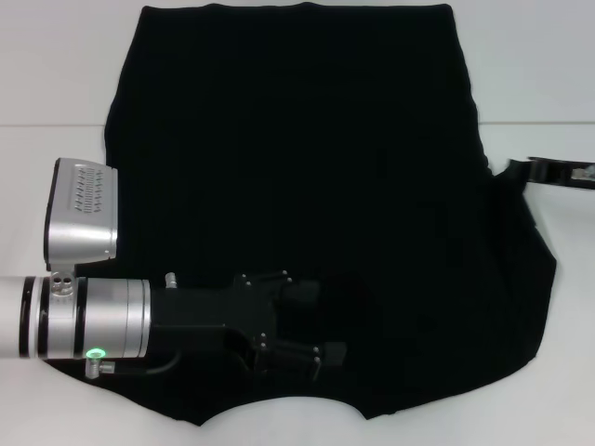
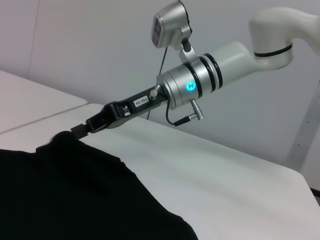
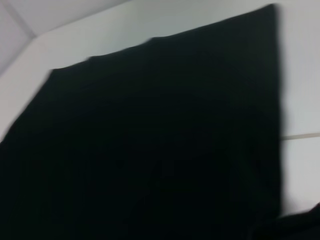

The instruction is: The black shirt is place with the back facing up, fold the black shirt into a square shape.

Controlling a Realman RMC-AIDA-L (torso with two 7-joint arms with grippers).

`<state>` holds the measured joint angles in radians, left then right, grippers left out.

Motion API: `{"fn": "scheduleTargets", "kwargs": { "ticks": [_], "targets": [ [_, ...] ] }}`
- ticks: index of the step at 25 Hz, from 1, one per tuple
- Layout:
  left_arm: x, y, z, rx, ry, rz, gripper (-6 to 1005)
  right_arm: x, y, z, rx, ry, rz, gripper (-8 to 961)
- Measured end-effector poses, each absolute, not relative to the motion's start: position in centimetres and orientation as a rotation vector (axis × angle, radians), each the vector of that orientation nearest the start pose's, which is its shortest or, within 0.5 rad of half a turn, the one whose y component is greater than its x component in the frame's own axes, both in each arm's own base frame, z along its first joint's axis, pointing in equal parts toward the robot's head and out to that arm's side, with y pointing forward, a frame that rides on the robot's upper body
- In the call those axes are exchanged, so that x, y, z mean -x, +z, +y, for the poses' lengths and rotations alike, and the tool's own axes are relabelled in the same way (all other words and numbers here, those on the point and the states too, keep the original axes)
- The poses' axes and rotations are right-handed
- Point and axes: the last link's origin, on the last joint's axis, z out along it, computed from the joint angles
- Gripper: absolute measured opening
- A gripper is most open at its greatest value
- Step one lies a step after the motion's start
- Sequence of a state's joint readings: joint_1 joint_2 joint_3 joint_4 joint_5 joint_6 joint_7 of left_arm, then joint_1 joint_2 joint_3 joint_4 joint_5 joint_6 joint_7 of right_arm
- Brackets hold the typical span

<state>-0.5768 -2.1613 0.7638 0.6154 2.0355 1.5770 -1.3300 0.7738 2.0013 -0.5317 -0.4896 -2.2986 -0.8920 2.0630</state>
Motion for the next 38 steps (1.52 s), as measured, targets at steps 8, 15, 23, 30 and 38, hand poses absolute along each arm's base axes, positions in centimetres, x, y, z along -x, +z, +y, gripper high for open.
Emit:
{"fn": "scheduleTargets", "kwargs": {
  "ticks": [8, 15, 23, 30, 38],
  "targets": [
    [22.9, -5.1, 31.5, 2.905, -0.747, -0.544, 963, -25.4, -0.2, 43.7, 2.238, 0.369, 1.289, 8],
    [22.9, -5.1, 31.5, 2.903, -0.747, -0.546, 963, -23.6, -1.7, 43.8, 2.308, 0.338, 1.266, 8],
    [23.0, -5.1, 31.5, 2.903, -0.747, -0.547, 962, -23.1, -1.9, 44.3, 2.271, 0.361, 1.282, 8],
    [23.0, -5.2, 31.6, 2.897, -0.740, -0.549, 963, -22.7, -2.1, 44.8, 2.240, 0.375, 1.290, 9],
    [23.0, -5.1, 31.7, 2.894, -0.736, -0.546, 962, -22.1, -3.0, 45.2, 2.210, 0.378, 1.285, 9]
  ]
}}
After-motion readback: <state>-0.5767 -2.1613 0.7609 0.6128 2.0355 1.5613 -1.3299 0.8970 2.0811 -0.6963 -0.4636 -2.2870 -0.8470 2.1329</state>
